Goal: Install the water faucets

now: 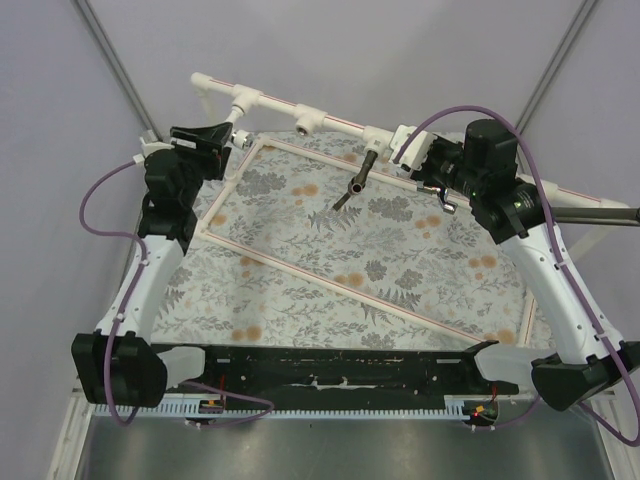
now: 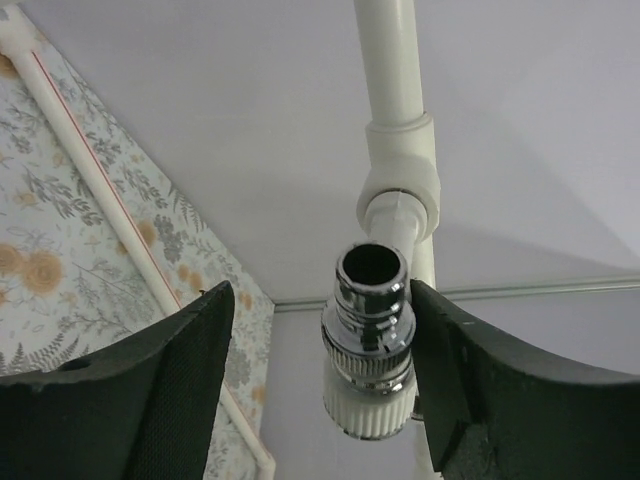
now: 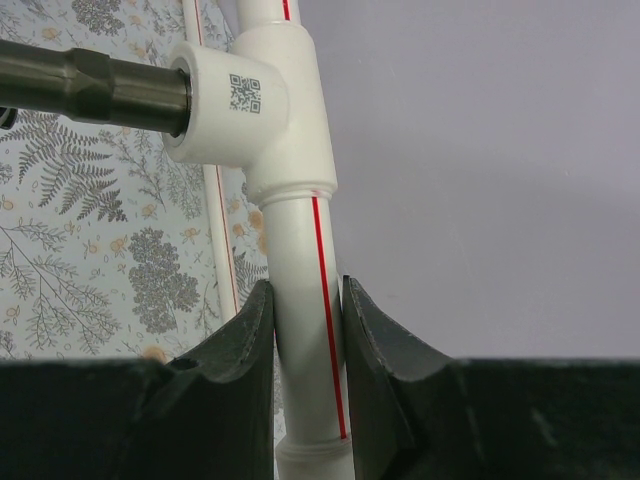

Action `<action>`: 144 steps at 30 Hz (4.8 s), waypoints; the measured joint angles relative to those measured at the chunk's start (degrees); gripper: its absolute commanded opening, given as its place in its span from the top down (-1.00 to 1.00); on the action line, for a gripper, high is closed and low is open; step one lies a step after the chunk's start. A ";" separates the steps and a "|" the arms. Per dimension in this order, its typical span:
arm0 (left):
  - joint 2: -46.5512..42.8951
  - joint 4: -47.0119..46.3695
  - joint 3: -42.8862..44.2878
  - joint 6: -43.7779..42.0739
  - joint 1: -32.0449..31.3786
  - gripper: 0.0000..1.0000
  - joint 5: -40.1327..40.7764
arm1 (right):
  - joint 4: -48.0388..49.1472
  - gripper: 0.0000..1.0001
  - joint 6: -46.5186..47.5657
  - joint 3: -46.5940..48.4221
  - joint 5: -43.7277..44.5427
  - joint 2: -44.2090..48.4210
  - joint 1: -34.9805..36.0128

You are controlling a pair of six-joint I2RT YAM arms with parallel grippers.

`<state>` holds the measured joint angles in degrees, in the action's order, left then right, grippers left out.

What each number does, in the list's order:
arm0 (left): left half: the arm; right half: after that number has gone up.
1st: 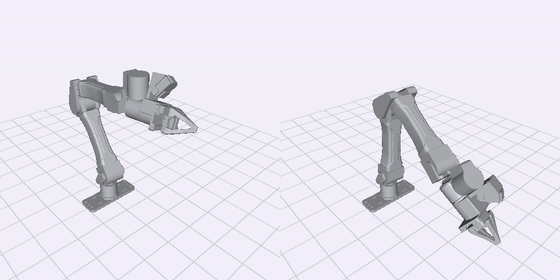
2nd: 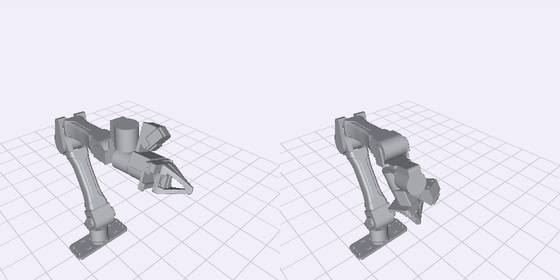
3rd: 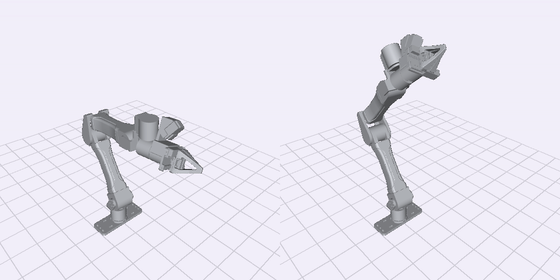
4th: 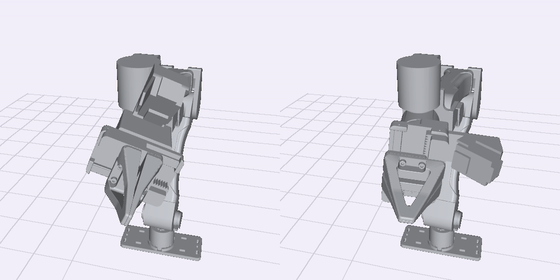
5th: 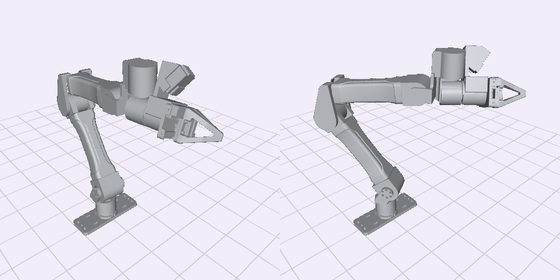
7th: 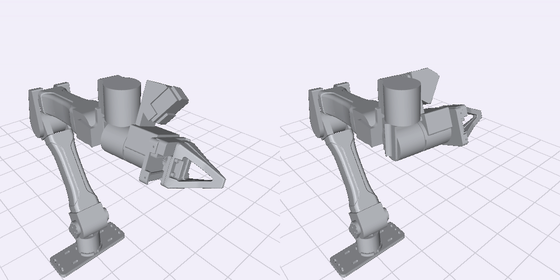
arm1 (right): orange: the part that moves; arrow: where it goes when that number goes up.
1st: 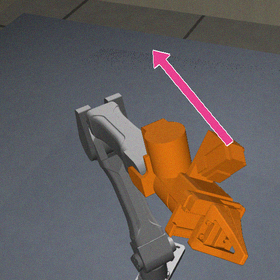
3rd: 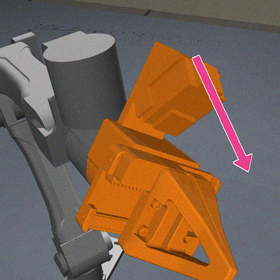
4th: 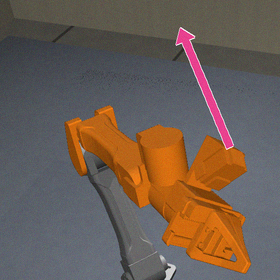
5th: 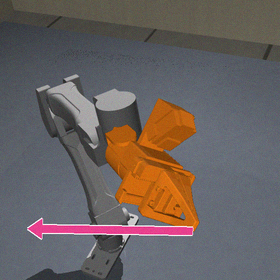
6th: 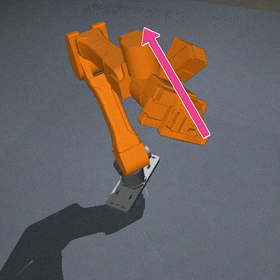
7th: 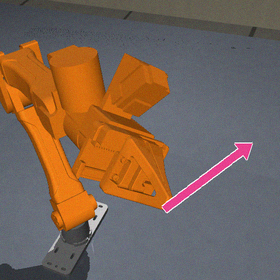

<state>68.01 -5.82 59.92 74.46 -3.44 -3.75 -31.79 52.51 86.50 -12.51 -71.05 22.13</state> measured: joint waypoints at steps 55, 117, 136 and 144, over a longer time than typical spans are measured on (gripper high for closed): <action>-32.72 30.91 2.69 -49.81 -0.68 -0.73 16.39 | 3.37 -0.83 -12.59 2.47 -0.20 0.92 0.04; -42.16 46.10 -0.20 -68.22 -9.22 -0.84 14.93 | 13.07 -0.96 -15.43 4.90 -20.02 -9.66 -1.55; -42.86 40.70 0.00 -67.08 -9.55 -0.83 21.70 | 25.49 -0.81 -33.48 -6.14 3.06 23.98 -1.46; -39.17 37.00 -1.81 -65.92 -9.55 -0.83 19.12 | 0.70 -0.59 -29.40 -2.89 7.67 25.11 -1.46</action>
<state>28.84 31.18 58.11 8.54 -12.99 15.38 -31.09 23.11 83.61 -4.84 -45.93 20.67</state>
